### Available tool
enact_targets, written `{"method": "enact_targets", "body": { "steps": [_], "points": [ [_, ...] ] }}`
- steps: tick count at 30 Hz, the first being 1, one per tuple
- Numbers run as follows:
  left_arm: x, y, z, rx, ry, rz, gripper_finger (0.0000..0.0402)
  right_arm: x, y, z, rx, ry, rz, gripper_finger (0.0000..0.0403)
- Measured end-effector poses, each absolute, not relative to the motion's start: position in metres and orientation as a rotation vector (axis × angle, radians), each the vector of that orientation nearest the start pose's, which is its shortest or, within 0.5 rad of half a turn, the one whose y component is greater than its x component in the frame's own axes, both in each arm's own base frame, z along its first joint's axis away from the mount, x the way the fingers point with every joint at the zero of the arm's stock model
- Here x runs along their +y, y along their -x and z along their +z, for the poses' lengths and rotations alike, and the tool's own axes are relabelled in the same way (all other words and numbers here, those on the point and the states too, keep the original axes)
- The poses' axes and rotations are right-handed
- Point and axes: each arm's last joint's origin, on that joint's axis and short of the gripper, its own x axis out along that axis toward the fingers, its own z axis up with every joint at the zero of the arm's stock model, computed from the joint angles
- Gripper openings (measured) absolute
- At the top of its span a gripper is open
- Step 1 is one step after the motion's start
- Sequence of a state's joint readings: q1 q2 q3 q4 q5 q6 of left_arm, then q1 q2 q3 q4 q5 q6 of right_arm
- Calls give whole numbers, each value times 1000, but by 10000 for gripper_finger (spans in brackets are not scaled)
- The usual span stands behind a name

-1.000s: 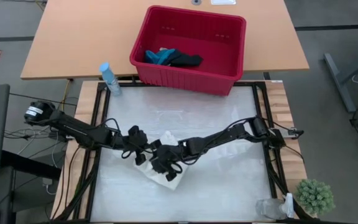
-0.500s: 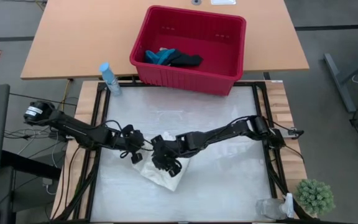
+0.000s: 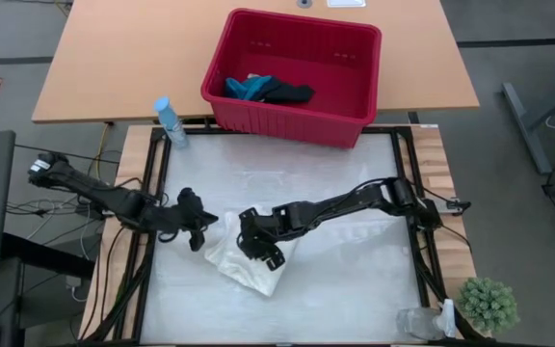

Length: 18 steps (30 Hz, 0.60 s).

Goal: Fold Laundry from Bin
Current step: Fold the white shirt

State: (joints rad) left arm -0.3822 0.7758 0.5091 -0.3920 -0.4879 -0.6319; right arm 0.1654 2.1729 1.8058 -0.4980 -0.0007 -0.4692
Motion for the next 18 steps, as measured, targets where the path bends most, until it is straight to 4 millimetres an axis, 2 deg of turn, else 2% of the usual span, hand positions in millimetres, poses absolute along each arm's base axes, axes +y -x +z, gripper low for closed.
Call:
{"method": "enact_targets", "body": {
  "steps": [6, 13, 18],
  "points": [
    [-52, -149, 230, 502, 377, 212, 0, 58, -488, 198, 791, 497, 315, 228],
    [-65, -162, 236, 431, 350, 89, 0, 35, -502, 167, 787, 465, 289, 228],
    [-72, -175, 219, 514, 279, 101, 0, 28, -505, 166, 759, 451, 269, 228]
  ]
}}
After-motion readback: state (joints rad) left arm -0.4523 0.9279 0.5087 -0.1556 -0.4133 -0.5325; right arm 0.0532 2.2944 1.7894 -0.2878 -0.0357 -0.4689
